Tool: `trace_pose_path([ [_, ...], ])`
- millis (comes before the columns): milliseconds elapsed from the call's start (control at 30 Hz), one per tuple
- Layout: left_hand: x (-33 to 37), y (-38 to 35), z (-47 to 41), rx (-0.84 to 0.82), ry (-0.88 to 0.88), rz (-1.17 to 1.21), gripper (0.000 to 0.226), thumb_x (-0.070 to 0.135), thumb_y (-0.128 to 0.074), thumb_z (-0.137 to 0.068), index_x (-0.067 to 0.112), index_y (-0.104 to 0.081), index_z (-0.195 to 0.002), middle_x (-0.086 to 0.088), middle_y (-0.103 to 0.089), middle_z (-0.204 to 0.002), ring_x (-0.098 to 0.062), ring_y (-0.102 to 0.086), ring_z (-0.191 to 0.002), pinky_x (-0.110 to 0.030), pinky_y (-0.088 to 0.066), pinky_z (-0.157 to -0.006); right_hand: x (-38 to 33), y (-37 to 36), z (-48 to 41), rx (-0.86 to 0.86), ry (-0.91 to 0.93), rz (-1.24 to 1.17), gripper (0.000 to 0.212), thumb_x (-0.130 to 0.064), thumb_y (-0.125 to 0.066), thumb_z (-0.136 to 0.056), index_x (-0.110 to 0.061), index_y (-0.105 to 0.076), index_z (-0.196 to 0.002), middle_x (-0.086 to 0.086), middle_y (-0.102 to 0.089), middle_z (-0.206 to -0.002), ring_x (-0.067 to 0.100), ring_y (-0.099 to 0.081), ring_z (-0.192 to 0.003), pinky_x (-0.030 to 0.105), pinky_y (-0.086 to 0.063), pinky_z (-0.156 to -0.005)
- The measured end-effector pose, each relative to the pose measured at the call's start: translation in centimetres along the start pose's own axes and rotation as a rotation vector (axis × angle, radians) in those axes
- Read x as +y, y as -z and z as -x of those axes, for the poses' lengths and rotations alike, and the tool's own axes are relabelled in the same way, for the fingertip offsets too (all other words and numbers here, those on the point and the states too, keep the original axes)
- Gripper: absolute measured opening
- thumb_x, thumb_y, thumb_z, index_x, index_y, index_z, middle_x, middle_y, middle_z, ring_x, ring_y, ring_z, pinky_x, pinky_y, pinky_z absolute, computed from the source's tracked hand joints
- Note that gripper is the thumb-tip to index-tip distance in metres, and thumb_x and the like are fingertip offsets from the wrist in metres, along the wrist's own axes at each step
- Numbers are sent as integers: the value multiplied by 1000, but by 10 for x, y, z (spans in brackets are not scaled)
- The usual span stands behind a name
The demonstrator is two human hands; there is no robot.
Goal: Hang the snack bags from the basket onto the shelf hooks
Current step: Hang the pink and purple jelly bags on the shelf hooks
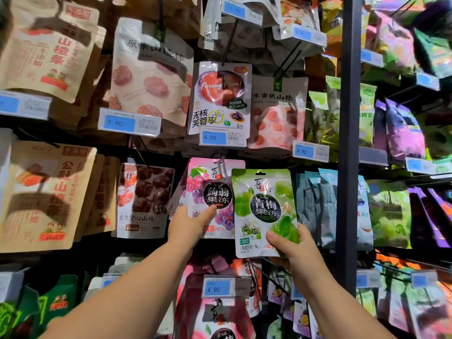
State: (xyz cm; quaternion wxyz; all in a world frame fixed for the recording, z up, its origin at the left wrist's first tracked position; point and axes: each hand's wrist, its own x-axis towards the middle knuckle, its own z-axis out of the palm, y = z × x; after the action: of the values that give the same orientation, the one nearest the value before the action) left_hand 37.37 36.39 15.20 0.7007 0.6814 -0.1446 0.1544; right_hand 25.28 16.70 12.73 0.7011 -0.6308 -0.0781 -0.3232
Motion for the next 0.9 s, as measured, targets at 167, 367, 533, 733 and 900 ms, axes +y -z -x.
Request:
trace_pose_path([
  [167, 3, -2, 18, 160, -128, -167, 83, 46, -80, -76, 13, -34, -138, -12, -41, -141, -32, -40, -128, -43, -38, -105, 3, 2, 1, 9, 1, -14, 42, -2, -76, -80, -16, -58, -116, 4, -77, -95, 21, -75, -84, 35, -59, -63],
  [367, 11, -19, 42, 236, -389, -268, 67, 40, -74, -83, 16, -39, -135, -4, -38, -138, -25, -30, -131, -38, -26, -109, 7, 2, 2, 37, 6, -39, 40, -5, -76, -81, -13, -58, -116, 6, -76, -96, 19, -75, -83, 32, -58, -61],
  [533, 21, -46, 59, -125, -362, -124, 23, 37, -64, -93, 22, -51, -105, 4, -59, -92, -13, -58, -86, -14, -43, -69, 7, 6, 0, 43, 25, -62, 45, -8, -75, -80, -8, -57, -121, 16, -73, -108, 27, -74, -91, 34, -58, -61],
  [733, 22, -81, 63, -274, -253, -168, 25, 48, -55, -95, 24, -52, -95, 7, -60, -95, -19, -56, -100, -31, -37, -75, 2, 21, -4, 41, 62, -33, 38, -12, -71, -86, -14, -58, -121, 10, -74, -109, 24, -73, -95, 36, -59, -71],
  [900, 23, -105, 65, -326, -185, -75, 31, 48, -63, -90, 26, -54, -109, 10, -63, -102, -13, -60, -97, -25, -42, -71, -2, 40, -15, 96, 67, 0, 36, -15, -73, -87, -17, -57, -119, 6, -74, -107, 21, -73, -94, 39, -57, -74],
])
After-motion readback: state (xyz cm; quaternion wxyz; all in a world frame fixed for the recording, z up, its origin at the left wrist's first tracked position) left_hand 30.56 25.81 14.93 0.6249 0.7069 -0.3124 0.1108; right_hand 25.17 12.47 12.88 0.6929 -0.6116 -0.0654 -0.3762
